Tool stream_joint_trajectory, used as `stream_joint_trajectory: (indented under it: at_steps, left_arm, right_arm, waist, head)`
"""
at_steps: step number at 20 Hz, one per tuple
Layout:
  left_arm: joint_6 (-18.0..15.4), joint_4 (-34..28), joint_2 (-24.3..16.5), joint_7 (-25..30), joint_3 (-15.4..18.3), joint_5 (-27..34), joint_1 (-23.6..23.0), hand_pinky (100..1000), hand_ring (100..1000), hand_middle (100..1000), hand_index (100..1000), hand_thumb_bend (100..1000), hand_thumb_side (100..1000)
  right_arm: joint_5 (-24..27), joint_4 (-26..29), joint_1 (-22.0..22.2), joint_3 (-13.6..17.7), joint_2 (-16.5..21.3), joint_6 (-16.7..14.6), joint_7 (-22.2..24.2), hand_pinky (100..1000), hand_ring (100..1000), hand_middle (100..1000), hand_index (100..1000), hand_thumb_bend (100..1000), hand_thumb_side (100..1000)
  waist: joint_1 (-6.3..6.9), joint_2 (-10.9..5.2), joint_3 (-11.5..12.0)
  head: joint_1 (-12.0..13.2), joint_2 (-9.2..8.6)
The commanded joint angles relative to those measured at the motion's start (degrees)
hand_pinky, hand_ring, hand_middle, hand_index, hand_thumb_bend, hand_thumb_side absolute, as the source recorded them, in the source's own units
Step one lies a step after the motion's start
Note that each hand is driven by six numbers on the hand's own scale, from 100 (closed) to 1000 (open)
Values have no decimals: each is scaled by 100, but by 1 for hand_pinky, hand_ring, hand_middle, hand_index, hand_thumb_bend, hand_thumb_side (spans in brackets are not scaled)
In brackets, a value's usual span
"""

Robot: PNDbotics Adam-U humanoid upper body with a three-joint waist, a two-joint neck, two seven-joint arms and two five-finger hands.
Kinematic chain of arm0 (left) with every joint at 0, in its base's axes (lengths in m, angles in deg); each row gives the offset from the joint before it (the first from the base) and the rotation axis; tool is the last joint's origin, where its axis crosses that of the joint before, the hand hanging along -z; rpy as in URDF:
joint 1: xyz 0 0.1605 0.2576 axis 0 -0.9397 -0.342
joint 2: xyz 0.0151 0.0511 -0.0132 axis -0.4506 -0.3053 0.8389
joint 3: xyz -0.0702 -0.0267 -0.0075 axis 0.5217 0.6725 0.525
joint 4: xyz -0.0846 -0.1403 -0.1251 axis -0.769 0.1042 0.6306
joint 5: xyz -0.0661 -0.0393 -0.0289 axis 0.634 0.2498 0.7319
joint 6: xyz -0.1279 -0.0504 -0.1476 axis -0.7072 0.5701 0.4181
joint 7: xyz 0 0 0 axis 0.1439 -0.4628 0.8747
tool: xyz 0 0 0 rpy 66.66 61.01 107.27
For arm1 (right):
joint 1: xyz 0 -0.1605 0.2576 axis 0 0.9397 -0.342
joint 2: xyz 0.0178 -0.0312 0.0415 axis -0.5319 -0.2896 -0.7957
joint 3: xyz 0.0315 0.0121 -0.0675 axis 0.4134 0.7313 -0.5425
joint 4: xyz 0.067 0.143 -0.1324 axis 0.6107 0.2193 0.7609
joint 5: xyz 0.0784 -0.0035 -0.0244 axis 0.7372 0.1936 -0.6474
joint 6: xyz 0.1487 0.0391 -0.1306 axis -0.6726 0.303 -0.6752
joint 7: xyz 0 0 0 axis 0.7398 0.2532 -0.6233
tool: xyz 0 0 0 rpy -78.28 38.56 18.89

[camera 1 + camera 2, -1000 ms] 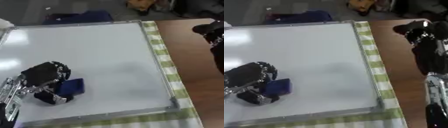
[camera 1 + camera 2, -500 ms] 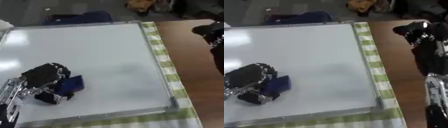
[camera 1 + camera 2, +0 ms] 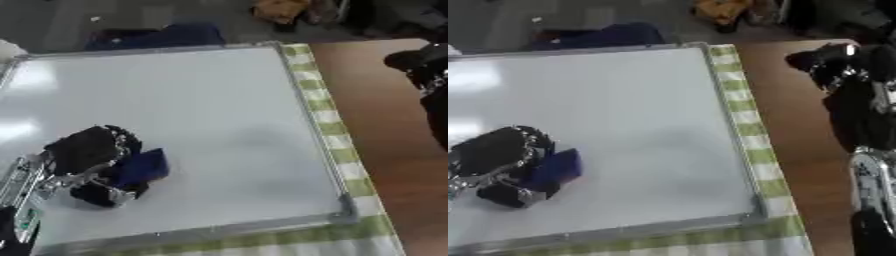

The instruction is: Wipe the whiteboard clean with a brush.

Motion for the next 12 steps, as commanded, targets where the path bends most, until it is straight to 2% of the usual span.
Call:
stream_joint_trajectory:
  at_steps: [1,12]
  left_arm:
    - [3,65,-70,61,-7,-75,34,608,596,429,100,314,521]
    - [-51,155,-335,29,99,-13,142,605,560,365,100,288,511]
  right_arm:
    - [-20,82,-55,17,67,-3,24,833,725,531,634,442,830]
    - [-5,82,-64,13,83,8,6,833,727,532,635,442,838]
  waist:
    - [-16,-87,-14]
    - [-5,-127,4]
  head:
    - [-15,-69]
    - [-55,-56]
